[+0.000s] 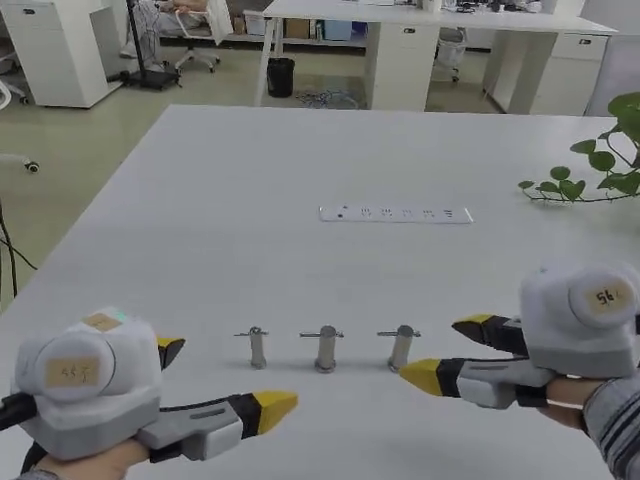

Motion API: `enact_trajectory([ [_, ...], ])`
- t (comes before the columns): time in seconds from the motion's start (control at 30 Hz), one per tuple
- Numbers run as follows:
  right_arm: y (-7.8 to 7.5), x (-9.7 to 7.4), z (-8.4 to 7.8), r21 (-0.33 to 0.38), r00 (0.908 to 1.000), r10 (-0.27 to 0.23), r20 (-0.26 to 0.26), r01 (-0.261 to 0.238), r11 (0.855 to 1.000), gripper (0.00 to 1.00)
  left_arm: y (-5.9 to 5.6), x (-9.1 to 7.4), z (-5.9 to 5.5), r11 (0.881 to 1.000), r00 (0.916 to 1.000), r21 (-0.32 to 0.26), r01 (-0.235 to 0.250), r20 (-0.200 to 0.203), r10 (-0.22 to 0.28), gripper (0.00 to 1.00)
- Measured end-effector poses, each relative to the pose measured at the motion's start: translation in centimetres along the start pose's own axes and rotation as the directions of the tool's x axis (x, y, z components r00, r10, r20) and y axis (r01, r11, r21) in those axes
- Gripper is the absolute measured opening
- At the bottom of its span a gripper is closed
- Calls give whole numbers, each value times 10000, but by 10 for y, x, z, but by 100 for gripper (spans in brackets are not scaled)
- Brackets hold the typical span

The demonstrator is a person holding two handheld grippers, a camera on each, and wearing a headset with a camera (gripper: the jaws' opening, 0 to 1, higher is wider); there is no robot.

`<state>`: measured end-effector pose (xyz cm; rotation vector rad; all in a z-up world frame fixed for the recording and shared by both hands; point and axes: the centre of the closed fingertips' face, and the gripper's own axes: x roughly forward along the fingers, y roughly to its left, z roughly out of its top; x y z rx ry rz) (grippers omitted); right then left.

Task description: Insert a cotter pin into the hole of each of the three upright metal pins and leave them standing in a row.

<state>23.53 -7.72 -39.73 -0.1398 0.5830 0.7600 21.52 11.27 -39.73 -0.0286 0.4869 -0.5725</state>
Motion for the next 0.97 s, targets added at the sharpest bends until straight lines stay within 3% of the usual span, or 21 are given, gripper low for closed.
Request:
enact_trajectory([
  [0.23, 4, -1, -4, 806, 9993, -133, 360, 104, 9967, 65, 1, -4, 0, 9994, 9995, 139, -307, 88, 306, 90],
  [0.97, 9, -2, -10, 956, 9992, -239, 323, 207, 9952, 71, 5, -11, -6, 9985, 9987, -214, -499, 59, 501, 89],
])
